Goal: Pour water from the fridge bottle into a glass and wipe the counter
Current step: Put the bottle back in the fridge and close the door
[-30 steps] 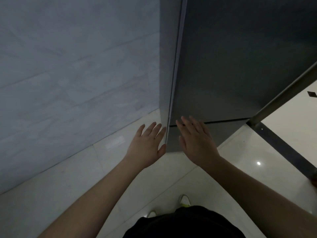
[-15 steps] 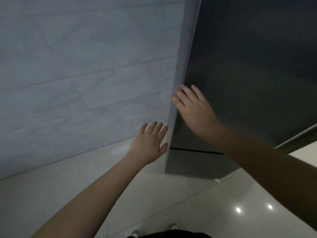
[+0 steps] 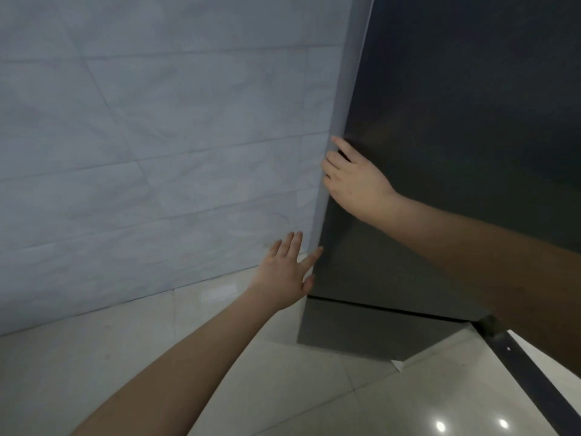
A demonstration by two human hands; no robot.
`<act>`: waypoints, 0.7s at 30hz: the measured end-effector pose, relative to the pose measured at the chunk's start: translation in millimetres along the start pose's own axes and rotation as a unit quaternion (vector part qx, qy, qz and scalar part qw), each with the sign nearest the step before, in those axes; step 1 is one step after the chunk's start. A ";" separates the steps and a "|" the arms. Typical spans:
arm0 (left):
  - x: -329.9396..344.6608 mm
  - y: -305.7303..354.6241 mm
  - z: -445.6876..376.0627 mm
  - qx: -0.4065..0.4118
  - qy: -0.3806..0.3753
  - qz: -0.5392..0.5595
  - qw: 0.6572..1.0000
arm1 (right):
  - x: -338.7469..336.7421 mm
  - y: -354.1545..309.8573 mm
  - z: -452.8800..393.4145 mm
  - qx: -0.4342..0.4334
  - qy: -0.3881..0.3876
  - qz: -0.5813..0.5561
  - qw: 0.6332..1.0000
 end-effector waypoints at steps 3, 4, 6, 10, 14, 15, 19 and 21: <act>-2.0 10.1 -18.3 0.009 -0.004 0.023 1.000 | -0.2 -2.6 -2.8 0.011 0.022 -0.018 1.000; -3.2 13.4 -24.0 0.014 -0.003 0.028 0.999 | -0.1 -3.7 -4.0 0.014 0.028 -0.025 0.999; -5.4 18.5 -34.2 0.024 -0.005 0.037 0.999 | -3.4 -3.5 -4.2 0.022 0.047 -0.039 0.998; -4.7 21.4 -45.2 0.038 -0.002 0.046 0.998 | -6.7 -1.8 -5.2 0.042 0.075 -0.052 0.995; -1.8 15.7 -45.8 0.062 0.008 0.071 0.995 | -7.5 -1.5 -4.6 0.053 0.078 -0.068 0.993; -2.5 13.3 -45.7 0.067 0.011 0.080 0.994 | -8.5 -0.7 -4.9 0.058 0.078 -0.071 0.993; -4.6 3.4 -46.6 0.082 0.023 0.118 0.989 | -11.0 -0.7 -6.2 0.068 0.046 -0.079 0.993; -3.9 -0.2 -45.6 0.093 0.024 0.121 0.988 | -15.7 -1.5 -3.5 0.074 0.036 -0.084 0.993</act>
Point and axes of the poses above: each hand's wrist, its own z-axis away from the middle knuckle, its own x-axis out of the palm, y = z × x, the point moved 6 cm from there along -z, towards the middle knuckle, and after that the axes turned 4 degrees about -x, right-handed, at the moved point
